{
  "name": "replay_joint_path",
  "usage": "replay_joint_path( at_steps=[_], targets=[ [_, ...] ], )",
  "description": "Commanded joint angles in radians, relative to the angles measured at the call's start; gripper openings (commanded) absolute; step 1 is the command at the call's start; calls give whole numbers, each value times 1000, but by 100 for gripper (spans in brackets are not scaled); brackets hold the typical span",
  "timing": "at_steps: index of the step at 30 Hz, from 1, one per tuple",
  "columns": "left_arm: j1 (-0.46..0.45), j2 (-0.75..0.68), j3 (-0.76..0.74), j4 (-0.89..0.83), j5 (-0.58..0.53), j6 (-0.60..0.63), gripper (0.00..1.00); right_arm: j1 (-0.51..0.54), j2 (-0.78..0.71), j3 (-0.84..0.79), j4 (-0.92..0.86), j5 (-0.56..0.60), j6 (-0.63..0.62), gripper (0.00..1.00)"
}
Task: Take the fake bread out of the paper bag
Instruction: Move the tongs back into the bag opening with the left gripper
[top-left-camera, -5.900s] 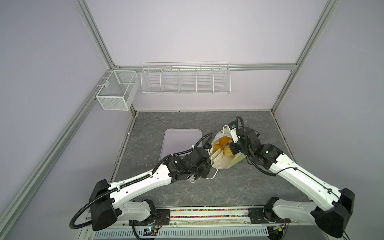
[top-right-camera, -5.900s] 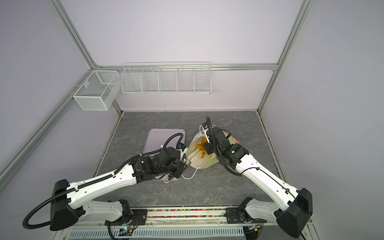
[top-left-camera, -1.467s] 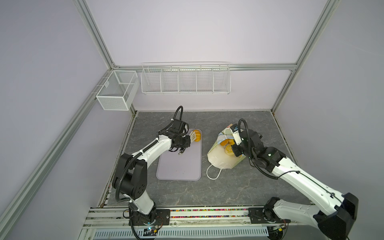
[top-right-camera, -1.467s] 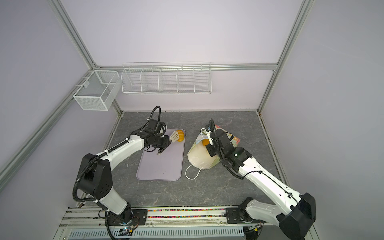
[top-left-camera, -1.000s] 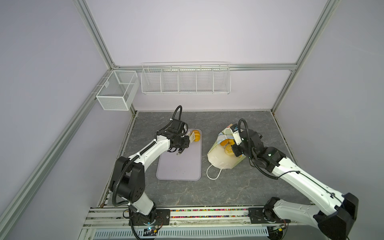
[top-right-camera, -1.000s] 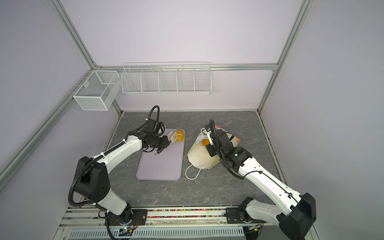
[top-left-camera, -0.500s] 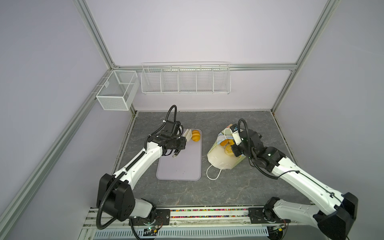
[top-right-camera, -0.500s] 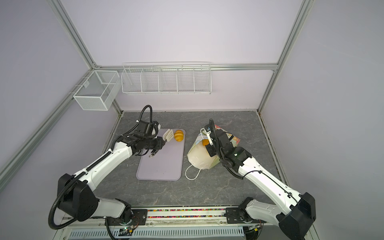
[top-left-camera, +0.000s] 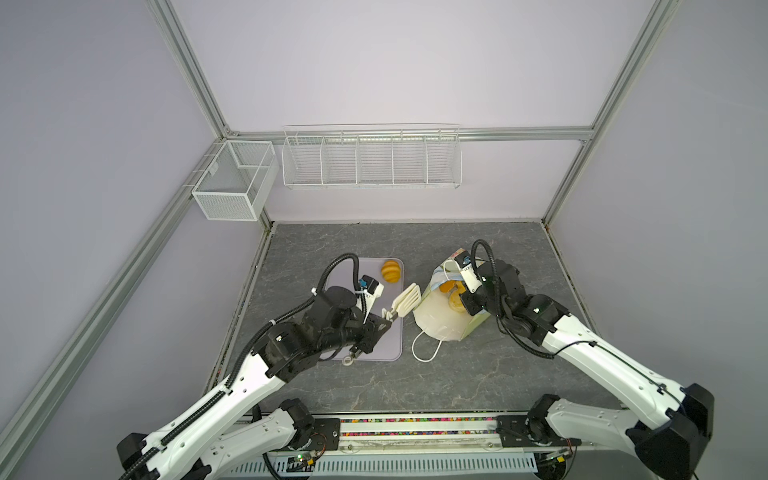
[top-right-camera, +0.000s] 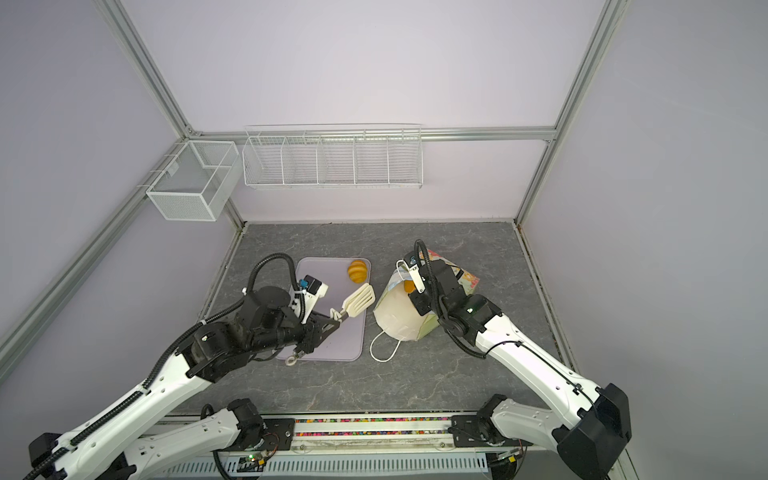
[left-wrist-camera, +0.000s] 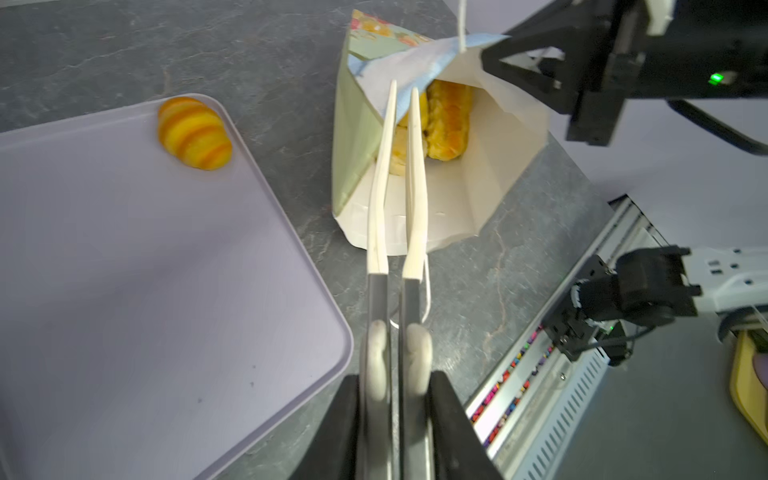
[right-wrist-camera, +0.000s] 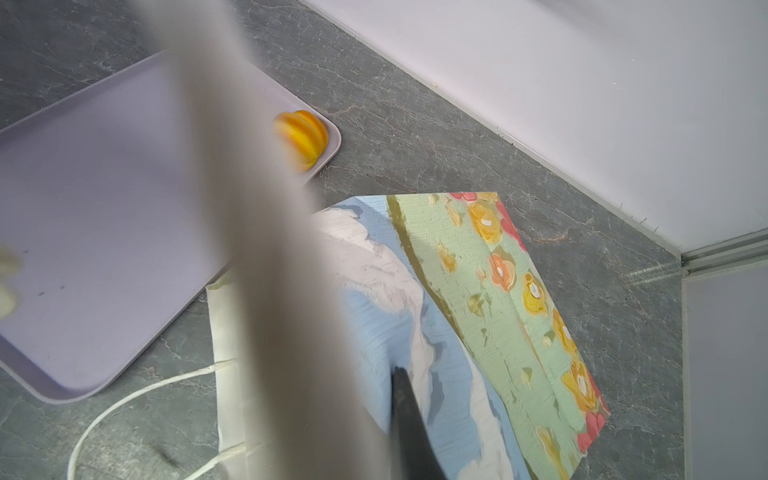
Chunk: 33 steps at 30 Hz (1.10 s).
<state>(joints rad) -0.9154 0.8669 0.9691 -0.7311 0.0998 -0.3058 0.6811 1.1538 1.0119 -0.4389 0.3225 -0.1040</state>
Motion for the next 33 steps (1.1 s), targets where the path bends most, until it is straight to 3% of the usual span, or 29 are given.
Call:
replay_joint_path(
  at_steps=[1,4,7,13,17,23,33],
  targets=[
    [-107,-43,-64,43,-91,-59,27,-5,-18,-27,9,-15,-32,7],
    [-201,-28,-119,125,-141,-85,27,-6,-40,-34,3,-33,-44,7],
    [-241,37,-131,199,-174,-112,26,-5,-65,-43,2,-65,-61,7],
    [-241,223,-105,396,-202,-229,25,-4,-112,-60,14,-115,-70,7],
    [-242,336,-72,510,-196,-245,28,-4,-120,-70,16,-102,-51,7],
    [-241,456,-6,552,-262,-222,33,1,-114,-65,15,-90,-3,7],
    [-241,585,54,627,-311,-314,39,9,-100,-61,28,-47,38,7]
  ],
)
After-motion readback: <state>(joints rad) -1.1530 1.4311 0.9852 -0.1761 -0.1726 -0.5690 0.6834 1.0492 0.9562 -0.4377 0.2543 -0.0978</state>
